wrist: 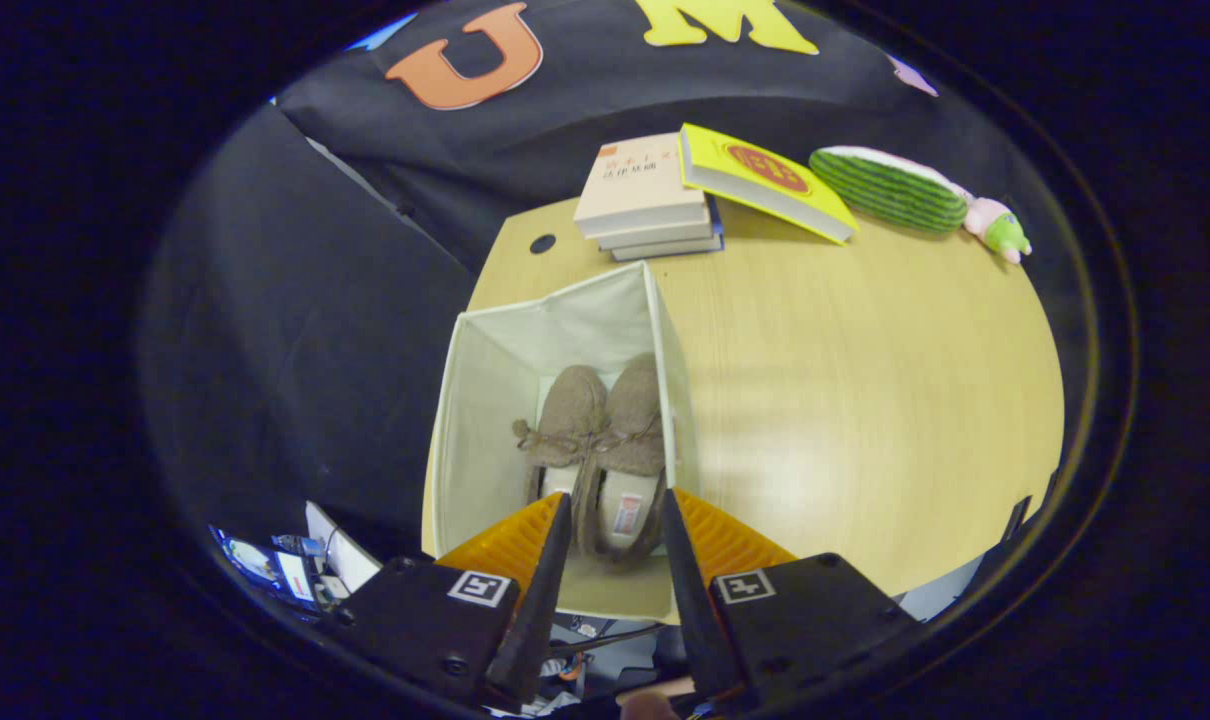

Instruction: Open the storage box then place both shoes into the box .Put the left shoe in first, then the right shoe, with the right side of both shoes facing outward in a uniform manner.

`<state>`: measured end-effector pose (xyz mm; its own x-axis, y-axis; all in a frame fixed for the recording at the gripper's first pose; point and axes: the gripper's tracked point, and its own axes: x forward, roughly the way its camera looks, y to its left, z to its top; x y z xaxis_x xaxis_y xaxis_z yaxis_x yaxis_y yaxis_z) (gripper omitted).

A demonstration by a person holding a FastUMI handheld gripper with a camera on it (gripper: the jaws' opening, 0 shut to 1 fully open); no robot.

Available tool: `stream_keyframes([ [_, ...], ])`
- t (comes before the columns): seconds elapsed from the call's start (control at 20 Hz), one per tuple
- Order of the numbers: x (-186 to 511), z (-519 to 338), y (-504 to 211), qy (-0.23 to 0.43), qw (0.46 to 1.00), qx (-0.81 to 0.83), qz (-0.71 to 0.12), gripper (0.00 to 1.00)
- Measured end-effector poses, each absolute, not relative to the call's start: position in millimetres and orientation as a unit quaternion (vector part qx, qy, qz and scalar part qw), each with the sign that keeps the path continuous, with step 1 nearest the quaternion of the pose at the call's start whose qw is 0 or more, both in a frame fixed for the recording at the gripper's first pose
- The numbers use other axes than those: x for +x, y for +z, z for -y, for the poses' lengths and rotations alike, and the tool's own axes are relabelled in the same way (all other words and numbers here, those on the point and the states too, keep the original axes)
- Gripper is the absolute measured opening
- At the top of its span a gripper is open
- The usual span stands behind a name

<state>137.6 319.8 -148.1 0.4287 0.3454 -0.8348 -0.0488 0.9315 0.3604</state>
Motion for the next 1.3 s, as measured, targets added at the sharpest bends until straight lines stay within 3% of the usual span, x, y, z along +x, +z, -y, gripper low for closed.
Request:
stream_keyframes([
  [0.05, 139.6, -315.0, -142.2, 0.120, 0.841, 0.133, -0.510, 0.75],
  [0.2, 143.0, -296.0, -117.6, 0.116, 0.872, 0.099, -0.466, 0.76],
  [0.35, 155.9, -261.5, -76.6, 0.096, 0.926, 0.055, -0.360, 0.76],
  [0.6, 134.4, -217.3, -18.9, 0.084, 0.968, 0.073, -0.223, 0.78],
  [0.8, 100.4, -169.7, 10.3, 0.046, 0.993, 0.043, -0.102, 0.88],
  [1.05, 44.7, -140.7, -1.7, 0.021, 0.998, 0.044, -0.034, 0.90],
  [1.3, 7.4, -145.7, -28.6, 0.031, 0.997, 0.073, -0.025, 0.90],
])
